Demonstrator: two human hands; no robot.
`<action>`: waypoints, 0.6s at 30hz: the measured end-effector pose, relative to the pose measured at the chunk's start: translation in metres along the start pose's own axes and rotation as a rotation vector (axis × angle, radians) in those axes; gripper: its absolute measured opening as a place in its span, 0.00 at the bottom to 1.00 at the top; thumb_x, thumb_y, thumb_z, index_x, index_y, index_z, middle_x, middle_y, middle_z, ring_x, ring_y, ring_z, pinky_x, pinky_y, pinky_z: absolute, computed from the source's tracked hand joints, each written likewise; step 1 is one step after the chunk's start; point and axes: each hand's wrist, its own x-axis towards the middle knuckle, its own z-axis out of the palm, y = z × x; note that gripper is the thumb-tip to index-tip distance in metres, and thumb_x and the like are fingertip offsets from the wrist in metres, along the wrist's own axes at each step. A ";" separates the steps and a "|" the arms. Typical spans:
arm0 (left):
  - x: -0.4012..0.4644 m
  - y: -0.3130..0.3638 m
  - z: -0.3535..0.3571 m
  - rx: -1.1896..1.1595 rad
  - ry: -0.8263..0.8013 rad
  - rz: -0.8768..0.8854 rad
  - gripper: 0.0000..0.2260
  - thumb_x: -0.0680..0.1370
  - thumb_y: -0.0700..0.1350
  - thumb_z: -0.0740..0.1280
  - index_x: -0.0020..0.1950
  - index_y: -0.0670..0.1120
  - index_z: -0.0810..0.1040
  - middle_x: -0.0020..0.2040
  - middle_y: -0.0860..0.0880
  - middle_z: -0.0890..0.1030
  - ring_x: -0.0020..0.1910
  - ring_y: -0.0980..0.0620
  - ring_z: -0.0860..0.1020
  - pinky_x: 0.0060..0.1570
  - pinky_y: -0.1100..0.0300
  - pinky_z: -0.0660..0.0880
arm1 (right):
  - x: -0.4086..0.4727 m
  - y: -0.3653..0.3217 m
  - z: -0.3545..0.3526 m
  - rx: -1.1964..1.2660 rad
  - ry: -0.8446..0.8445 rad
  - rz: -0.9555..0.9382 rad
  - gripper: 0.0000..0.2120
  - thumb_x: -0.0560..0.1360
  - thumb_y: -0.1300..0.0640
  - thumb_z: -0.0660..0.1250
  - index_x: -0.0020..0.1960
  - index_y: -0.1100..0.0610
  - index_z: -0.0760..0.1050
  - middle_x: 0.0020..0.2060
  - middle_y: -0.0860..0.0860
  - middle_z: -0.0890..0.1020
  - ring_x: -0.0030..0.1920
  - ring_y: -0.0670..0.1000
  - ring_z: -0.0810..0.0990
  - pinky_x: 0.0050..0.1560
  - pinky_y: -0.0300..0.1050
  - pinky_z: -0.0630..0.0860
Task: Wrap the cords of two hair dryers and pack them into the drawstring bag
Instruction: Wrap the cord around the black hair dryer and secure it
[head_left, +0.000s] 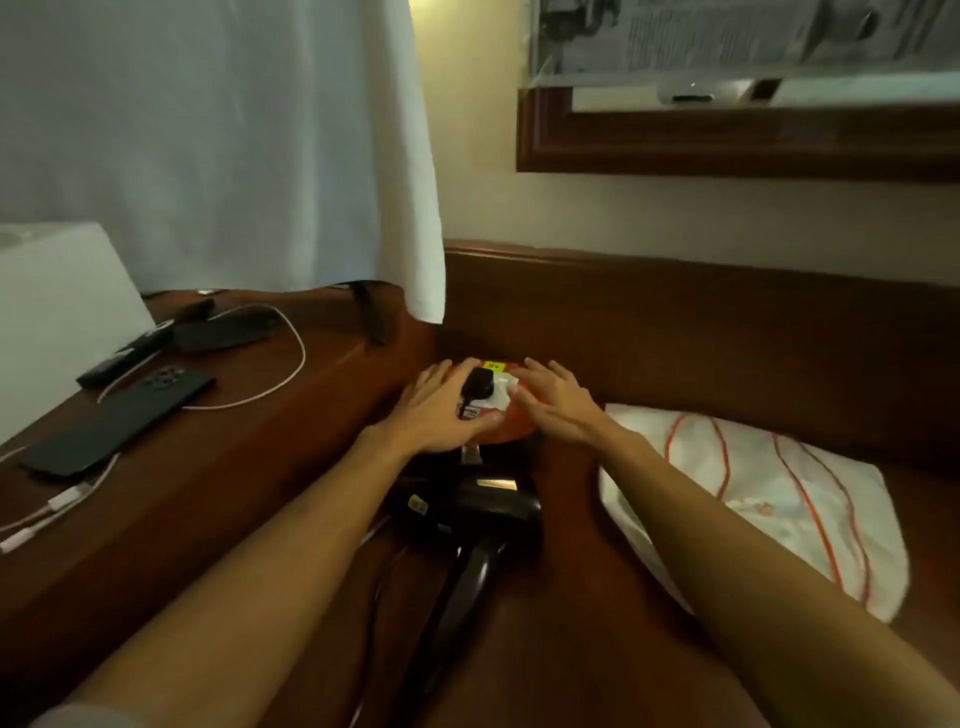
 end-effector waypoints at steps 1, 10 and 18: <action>0.004 -0.004 0.006 -0.003 -0.043 -0.007 0.44 0.74 0.70 0.65 0.82 0.57 0.46 0.83 0.47 0.48 0.81 0.43 0.48 0.76 0.39 0.51 | 0.005 0.002 0.005 0.001 -0.015 0.003 0.27 0.83 0.38 0.50 0.80 0.46 0.59 0.82 0.48 0.54 0.81 0.56 0.47 0.75 0.68 0.48; 0.009 -0.010 0.013 -0.094 -0.108 -0.054 0.48 0.73 0.67 0.71 0.82 0.60 0.43 0.83 0.48 0.46 0.82 0.42 0.45 0.76 0.36 0.54 | 0.019 0.029 0.028 -0.212 0.060 -0.093 0.31 0.81 0.33 0.49 0.79 0.44 0.57 0.77 0.49 0.61 0.74 0.55 0.61 0.72 0.61 0.59; 0.007 -0.012 0.018 -0.103 -0.014 -0.073 0.54 0.69 0.70 0.72 0.83 0.53 0.44 0.83 0.49 0.41 0.81 0.42 0.39 0.77 0.37 0.46 | 0.040 -0.009 0.010 -0.205 0.080 -0.092 0.30 0.78 0.42 0.65 0.76 0.53 0.65 0.70 0.54 0.70 0.71 0.56 0.65 0.71 0.57 0.63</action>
